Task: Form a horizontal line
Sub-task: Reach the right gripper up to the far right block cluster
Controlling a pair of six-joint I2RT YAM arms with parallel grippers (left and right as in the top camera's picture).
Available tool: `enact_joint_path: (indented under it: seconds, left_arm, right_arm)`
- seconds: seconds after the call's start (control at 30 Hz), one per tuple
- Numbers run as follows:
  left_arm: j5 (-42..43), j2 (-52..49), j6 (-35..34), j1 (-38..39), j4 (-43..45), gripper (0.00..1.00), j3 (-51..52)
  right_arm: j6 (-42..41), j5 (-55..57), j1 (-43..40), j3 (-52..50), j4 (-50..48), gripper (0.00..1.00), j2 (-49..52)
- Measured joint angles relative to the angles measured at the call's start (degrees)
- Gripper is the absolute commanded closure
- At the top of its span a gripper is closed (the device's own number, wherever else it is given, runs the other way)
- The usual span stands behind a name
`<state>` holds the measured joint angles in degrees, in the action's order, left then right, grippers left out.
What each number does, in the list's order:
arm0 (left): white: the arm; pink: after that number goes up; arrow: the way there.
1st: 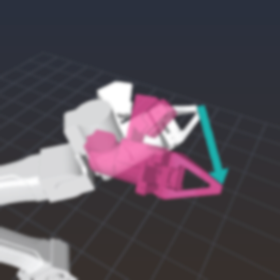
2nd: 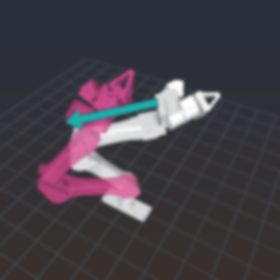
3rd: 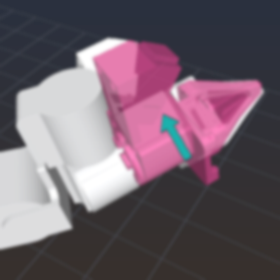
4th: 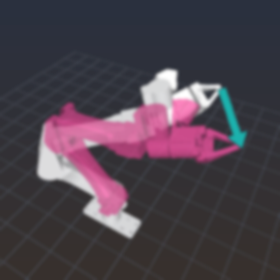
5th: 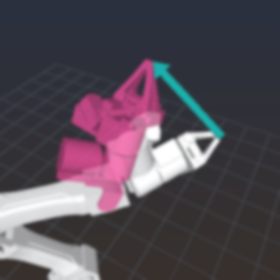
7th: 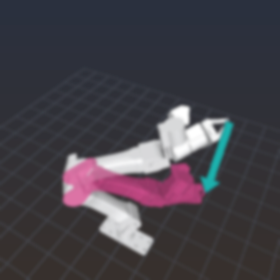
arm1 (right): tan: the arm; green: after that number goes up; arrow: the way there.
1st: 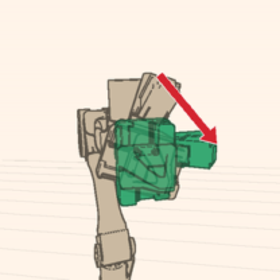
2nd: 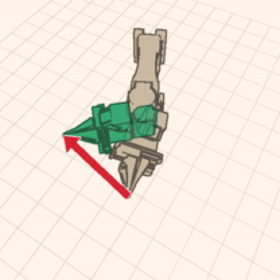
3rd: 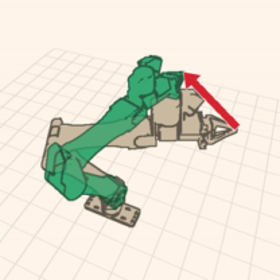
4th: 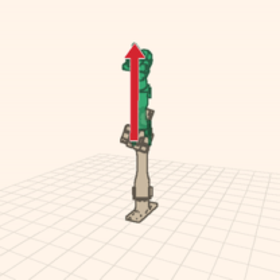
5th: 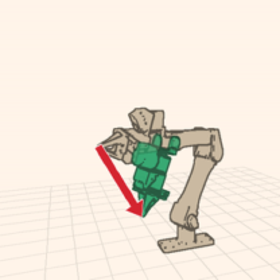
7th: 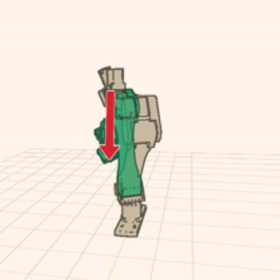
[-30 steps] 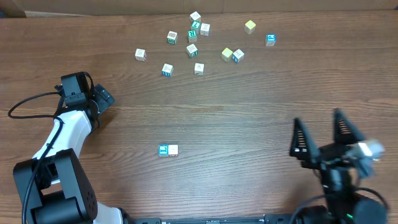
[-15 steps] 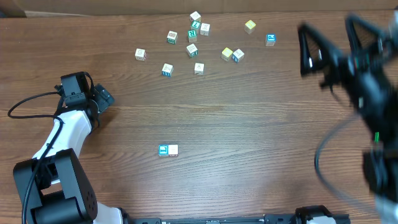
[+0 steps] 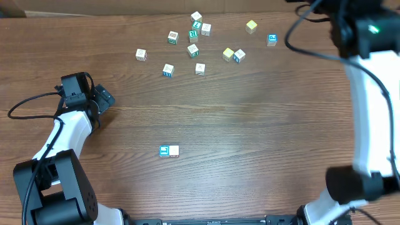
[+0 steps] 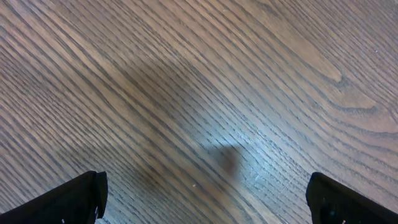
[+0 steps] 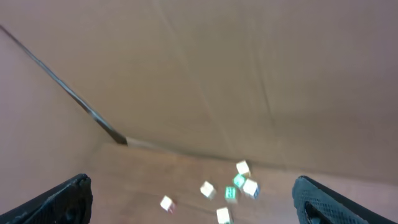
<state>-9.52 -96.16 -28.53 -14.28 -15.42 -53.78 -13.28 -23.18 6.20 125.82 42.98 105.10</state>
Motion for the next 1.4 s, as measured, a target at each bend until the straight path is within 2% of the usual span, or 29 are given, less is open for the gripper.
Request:
enact_joint_path:
  seconds: [0.37,0.4,0.43,0.57,0.63,1.07,1.4]
  left_arm:
    - [0.0,0.0,0.0,0.0,0.0,0.0,0.0]
    - [0.0,0.0,0.0,0.0,0.0,0.0,0.0]
    - [0.0,0.0,0.0,0.0,0.0,0.0,0.0]
    - [0.0,0.0,0.0,0.0,0.0,0.0,0.0]
    - [0.0,0.0,0.0,0.0,0.0,0.0,0.0]
    - [0.0,0.0,0.0,0.0,0.0,0.0,0.0]
    - [0.0,0.0,0.0,0.0,0.0,0.01,0.0]
  right_arm:
    - [-0.2,-0.6,0.0,0.0,1.7,0.01,17.6]
    - [-0.3,-0.6,0.0,0.0,2.4,0.08,18.6]
    - [-0.5,-0.6,0.0,0.0,2.7,0.2,19.5]
    - [-1.0,-0.6,0.2,0.0,4.0,0.79,21.9]
    - [-1.3,-0.6,0.3,0.0,4.8,0.96,23.0]
    - [-1.7,-0.6,0.8,-3.6,8.2,0.96,31.6]
    - [-1.7,-0.6,2.9,-13.1,2.5,0.93,31.7]
